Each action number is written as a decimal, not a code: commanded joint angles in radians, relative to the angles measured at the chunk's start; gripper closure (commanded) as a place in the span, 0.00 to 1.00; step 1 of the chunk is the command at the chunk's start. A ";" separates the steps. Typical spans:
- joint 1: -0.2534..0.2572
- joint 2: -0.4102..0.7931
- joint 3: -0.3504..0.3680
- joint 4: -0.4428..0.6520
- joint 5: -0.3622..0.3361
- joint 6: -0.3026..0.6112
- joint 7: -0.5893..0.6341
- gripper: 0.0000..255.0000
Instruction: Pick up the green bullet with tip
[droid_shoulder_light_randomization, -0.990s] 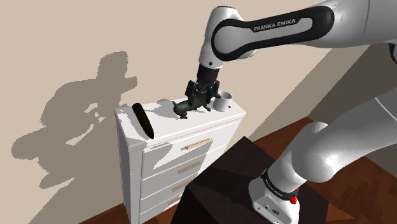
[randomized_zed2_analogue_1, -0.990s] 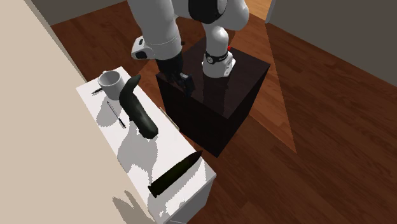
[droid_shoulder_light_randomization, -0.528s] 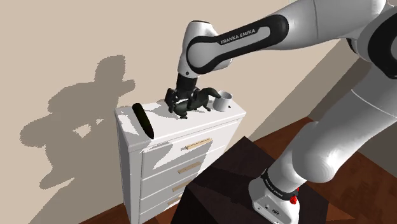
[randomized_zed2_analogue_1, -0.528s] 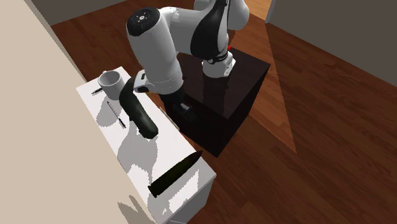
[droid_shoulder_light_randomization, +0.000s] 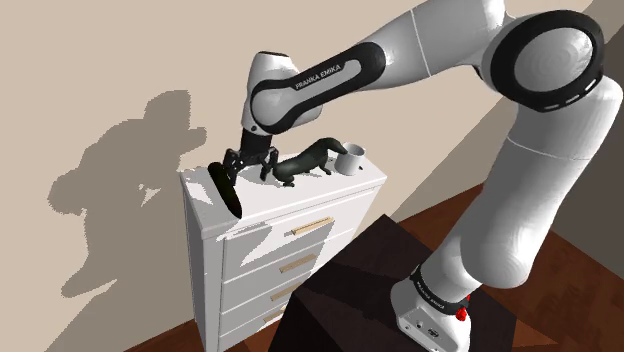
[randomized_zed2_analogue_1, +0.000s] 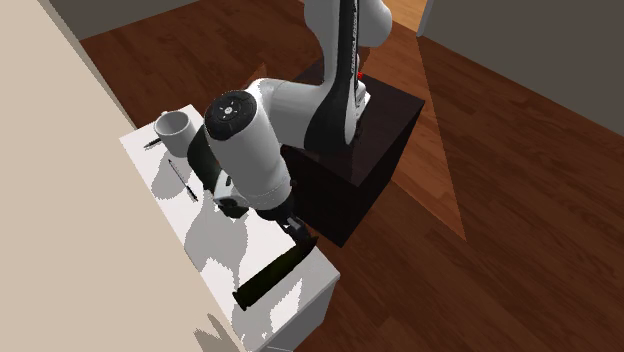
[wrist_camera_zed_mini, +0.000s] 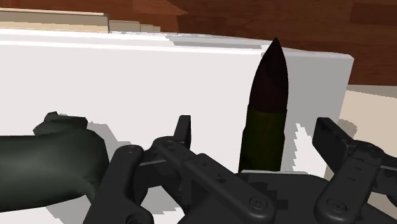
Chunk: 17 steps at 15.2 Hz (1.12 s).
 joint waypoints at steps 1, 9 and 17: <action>0.012 0.082 -0.001 0.069 -0.015 0.021 0.019 0.00; 0.036 0.220 -0.007 0.149 -0.036 0.088 0.040 0.00; 0.039 0.246 -0.009 0.153 -0.040 0.111 0.040 1.00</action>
